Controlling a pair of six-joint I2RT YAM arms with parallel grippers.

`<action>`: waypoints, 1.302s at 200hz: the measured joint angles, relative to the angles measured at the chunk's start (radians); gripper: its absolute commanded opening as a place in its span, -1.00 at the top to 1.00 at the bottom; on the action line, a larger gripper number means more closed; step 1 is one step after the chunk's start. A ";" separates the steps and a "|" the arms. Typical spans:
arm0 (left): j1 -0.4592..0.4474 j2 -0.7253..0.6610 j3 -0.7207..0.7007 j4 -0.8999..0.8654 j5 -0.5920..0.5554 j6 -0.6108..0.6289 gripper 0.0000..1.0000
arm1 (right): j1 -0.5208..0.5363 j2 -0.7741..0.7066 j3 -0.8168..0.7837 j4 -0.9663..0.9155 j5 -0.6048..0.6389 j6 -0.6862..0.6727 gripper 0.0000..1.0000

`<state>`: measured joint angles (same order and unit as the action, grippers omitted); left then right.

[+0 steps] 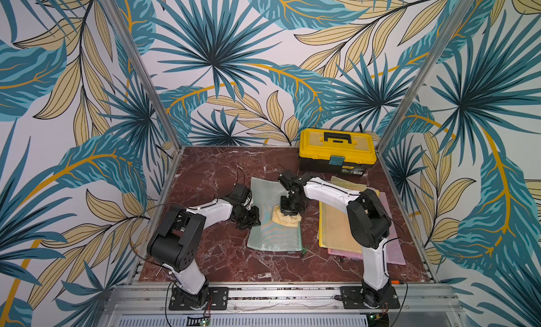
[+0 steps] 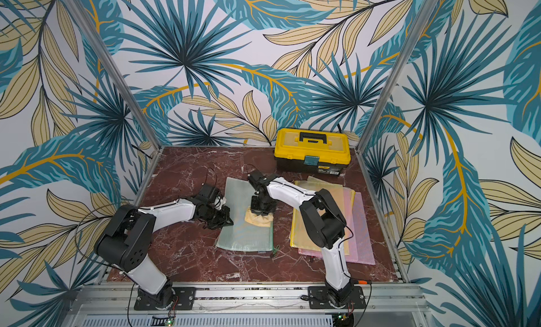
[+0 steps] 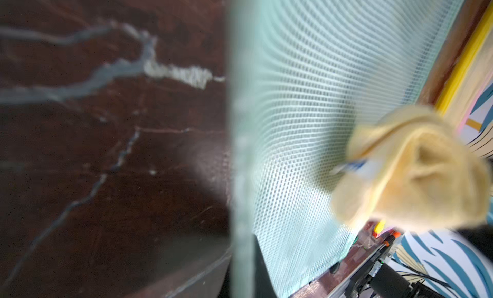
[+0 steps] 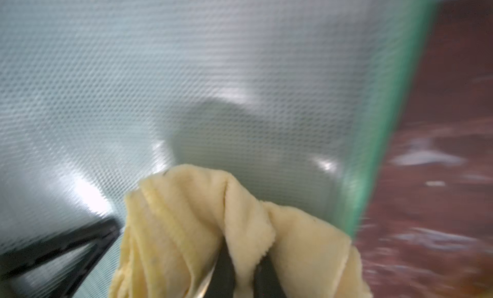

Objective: Wipe the document bag
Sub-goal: Wipe the dirt from the document bag.

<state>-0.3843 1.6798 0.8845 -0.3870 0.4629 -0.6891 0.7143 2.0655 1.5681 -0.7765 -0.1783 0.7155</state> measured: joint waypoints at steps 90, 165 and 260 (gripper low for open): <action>0.007 0.009 0.013 0.013 -0.013 -0.018 1.00 | -0.212 -0.234 -0.392 0.099 -0.069 0.039 1.00; 0.014 0.030 0.010 0.012 -0.026 -0.018 1.00 | 0.075 0.021 -0.009 0.115 -0.107 0.086 1.00; 0.013 0.032 0.010 0.009 -0.010 -0.016 1.00 | -0.165 -0.316 -0.502 0.116 -0.098 0.089 1.00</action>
<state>-0.3710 1.7123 0.8944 -0.3779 0.4534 -0.7055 0.5495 1.7496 1.0664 -0.6601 -0.2768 0.8040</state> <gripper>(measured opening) 0.043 0.104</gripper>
